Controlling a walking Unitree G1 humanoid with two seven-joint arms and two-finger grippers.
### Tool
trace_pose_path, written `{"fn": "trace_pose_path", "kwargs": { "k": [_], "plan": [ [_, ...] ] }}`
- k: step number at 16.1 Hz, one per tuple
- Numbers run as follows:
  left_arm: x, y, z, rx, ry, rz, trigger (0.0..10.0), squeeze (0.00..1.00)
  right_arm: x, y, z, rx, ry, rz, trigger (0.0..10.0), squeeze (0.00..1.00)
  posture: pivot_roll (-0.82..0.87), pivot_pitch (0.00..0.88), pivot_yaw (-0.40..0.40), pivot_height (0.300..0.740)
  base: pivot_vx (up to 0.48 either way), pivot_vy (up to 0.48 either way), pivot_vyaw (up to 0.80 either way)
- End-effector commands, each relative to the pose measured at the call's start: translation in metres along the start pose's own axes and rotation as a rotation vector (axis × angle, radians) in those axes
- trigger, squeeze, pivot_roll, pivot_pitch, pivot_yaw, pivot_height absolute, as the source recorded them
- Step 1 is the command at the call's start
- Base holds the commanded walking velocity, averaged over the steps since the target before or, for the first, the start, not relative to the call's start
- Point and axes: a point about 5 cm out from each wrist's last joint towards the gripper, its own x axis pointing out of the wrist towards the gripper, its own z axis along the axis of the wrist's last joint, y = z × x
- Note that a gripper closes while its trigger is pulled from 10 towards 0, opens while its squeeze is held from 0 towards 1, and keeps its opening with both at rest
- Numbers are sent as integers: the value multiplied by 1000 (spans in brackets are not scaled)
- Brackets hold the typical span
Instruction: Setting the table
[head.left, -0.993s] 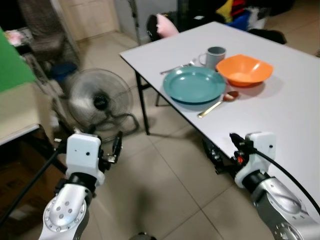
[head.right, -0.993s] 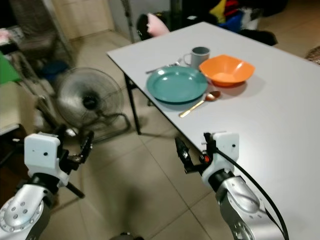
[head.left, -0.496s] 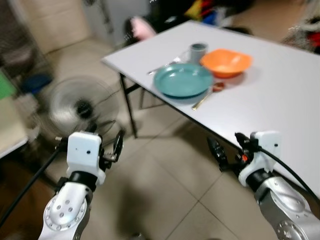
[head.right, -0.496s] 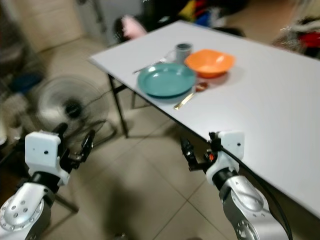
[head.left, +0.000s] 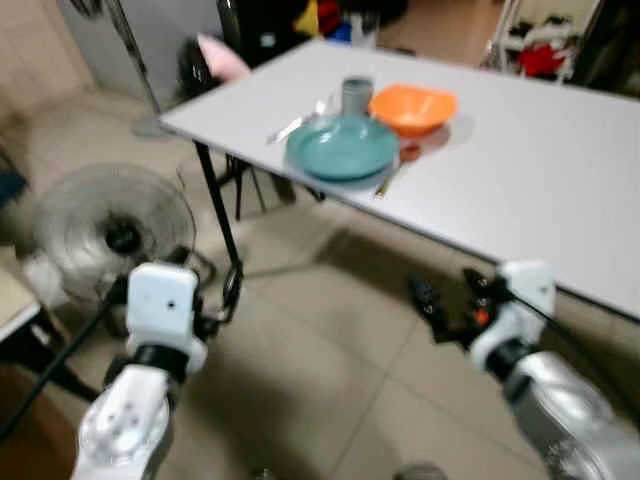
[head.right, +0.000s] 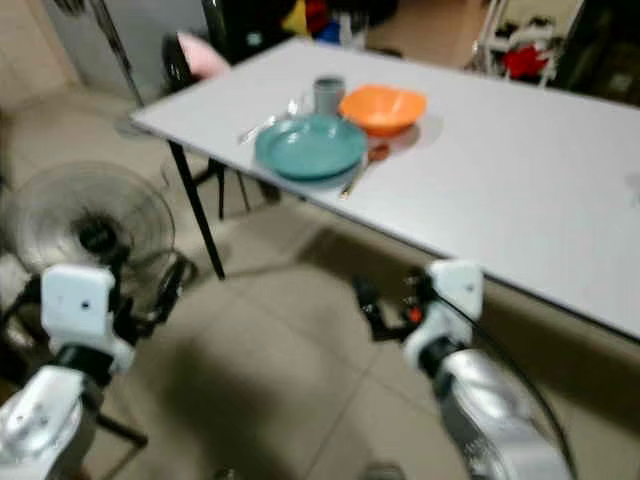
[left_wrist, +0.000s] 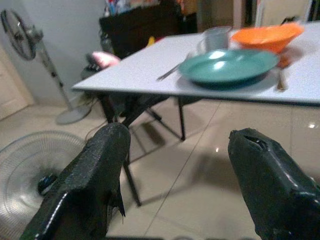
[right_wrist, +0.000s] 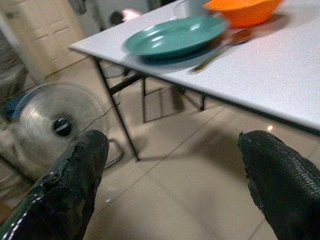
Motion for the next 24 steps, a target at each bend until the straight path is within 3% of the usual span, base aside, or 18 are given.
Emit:
{"fn": "trace_pose_path", "kwargs": {
  "k": [1,16,24],
  "plan": [
    [-1,1,0,2,6,11,10000,0,0,-1,5,-13,-12,-2,10000,1000,-106,65,63,740,0,382,0],
    [-3,5,2,6,6,32,10000,0,5,2,9,-25,-8,47,10000,1000,-90,70,49,740,0,380,0],
    [-2,8,18,23,-39,40,10000,0,10,6,13,-21,-22,92,10000,1000,-68,73,33,740,0,376,0]
  ]
}}
